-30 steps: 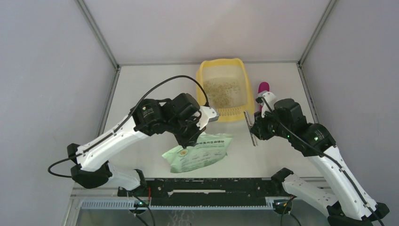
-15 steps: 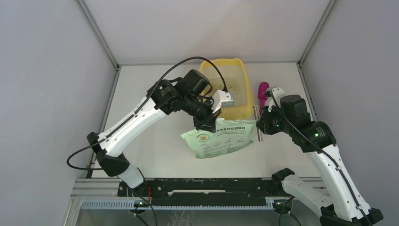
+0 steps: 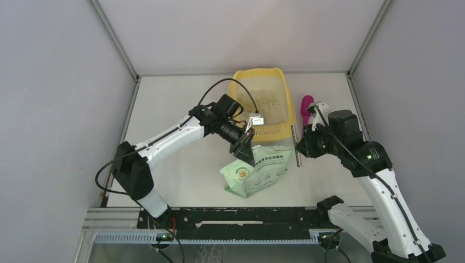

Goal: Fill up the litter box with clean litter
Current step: Pick up the cat litter bag at the center of the board.

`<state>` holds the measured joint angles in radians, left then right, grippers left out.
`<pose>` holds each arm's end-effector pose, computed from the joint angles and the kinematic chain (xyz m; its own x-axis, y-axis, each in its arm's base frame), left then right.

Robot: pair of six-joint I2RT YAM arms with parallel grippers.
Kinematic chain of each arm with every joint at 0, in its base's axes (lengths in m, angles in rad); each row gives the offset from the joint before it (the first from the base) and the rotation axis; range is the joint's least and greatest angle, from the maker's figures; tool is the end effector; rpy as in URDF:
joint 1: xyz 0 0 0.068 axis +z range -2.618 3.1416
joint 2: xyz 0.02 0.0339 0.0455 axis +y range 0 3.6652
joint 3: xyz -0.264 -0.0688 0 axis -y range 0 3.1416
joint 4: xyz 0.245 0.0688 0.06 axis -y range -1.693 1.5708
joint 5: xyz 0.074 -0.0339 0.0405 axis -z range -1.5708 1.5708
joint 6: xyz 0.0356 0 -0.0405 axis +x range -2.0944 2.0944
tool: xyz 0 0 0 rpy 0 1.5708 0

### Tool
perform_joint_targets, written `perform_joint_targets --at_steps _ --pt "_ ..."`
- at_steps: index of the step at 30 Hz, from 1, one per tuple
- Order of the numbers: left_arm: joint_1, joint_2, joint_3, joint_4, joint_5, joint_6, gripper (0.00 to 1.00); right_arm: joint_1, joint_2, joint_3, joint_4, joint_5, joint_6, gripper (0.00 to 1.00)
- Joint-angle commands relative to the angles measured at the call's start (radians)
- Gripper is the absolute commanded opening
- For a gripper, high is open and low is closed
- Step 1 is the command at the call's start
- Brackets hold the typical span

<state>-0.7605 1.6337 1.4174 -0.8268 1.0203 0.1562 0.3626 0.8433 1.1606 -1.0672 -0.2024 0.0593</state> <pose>0.2221 -0.2532 0.3030 -0.5139 0.6012 -0.6120 0.7607 -0.0105 -0.6490 0.1266 0.0557 0.3699 -0.6649 -0.1901 -0.7223 -0.4464 0.8765 0.1801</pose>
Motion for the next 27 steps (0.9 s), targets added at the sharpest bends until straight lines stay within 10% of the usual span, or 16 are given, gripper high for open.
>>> perform_joint_targets --at_steps 1,8,17,27 --pt "-0.016 0.000 0.019 0.060 0.066 -0.061 0.14 0.019 -0.010 0.014 0.010 -0.048 0.018 0.00" --pt "0.003 0.068 0.087 -0.014 0.073 -0.149 0.23 0.012 0.002 0.007 0.029 -0.021 0.016 0.00" --pt "0.108 0.022 0.253 -0.154 -0.107 -0.207 0.08 -0.056 0.005 0.007 0.099 0.000 0.040 0.00" --pt "0.204 0.327 0.660 -0.186 0.104 -0.214 0.15 -0.106 0.025 0.007 0.135 -0.036 0.046 0.00"
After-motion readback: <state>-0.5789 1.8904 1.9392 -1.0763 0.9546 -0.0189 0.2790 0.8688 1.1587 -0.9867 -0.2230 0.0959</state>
